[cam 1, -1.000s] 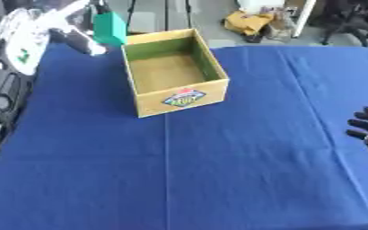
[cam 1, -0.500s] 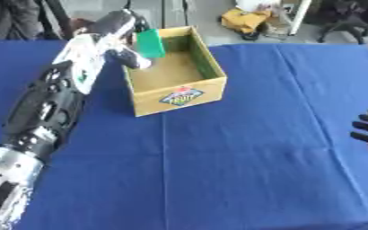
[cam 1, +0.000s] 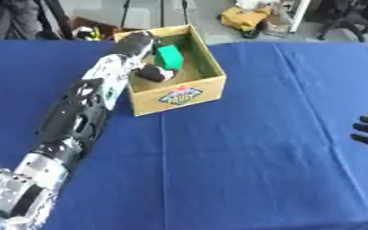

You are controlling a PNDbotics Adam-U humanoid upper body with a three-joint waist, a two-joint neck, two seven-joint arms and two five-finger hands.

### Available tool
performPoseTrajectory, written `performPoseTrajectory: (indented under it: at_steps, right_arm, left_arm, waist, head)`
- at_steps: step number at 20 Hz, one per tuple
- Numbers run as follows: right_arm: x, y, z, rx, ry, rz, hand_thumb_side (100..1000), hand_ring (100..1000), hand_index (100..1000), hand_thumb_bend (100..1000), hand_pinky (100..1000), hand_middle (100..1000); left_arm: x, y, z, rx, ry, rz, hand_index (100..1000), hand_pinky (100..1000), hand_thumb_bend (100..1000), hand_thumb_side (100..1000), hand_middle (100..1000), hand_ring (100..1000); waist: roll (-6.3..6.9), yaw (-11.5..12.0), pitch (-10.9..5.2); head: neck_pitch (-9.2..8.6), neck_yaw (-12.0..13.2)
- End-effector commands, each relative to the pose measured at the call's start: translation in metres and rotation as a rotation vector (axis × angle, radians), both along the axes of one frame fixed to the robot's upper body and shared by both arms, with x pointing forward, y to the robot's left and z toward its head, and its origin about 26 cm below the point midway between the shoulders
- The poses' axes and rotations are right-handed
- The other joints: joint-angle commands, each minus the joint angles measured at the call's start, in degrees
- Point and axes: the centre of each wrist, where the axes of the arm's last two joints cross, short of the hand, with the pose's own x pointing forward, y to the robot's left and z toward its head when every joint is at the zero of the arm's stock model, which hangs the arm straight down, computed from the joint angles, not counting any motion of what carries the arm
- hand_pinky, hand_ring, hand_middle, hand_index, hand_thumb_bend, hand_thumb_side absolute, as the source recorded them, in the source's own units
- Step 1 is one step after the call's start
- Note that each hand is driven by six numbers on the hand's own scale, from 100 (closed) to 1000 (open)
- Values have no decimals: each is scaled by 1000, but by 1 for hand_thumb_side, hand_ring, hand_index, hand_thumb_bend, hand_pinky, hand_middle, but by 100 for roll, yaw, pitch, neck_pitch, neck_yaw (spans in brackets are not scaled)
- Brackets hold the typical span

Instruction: Pick up objects on the table and place them in the box.

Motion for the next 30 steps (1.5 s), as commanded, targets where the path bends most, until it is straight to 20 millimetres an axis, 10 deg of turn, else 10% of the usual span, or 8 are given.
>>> performPoseTrajectory:
  at_steps: [1, 4, 15, 30]
  right_arm:
    - [3, -2, 8, -5, -24, 4, 1000, 754, 800, 100, 731, 717]
    - [2, -3, 7, -5, -22, 2, 1000, 754, 800, 100, 731, 716]
    - [-2, -9, 2, -5, -5, -24, 1000, 754, 800, 100, 730, 716]
    - [-3, -12, 2, -6, 0, -39, 1000, 753, 799, 100, 730, 715]
  left_arm:
    - [2, 2, 14, 37, 12, -4, 951, 885, 840, 892, 883, 881]
    - [1, 5, 17, 17, 11, -9, 963, 909, 925, 1000, 897, 893]
    - [-55, 49, 70, -815, -318, -243, 706, 834, 545, 880, 628, 666]
    - [-163, 137, -15, -1389, -45, -97, 718, 832, 564, 1000, 625, 647]
  waist:
    - [6, 5, -106]
    - [3, 30, -126]
    - [52, 358, -271]
    - [116, 660, -356]
  head:
    - [-32, 11]
    - [-32, -10]
    - [47, -171]
    - [78, -306]
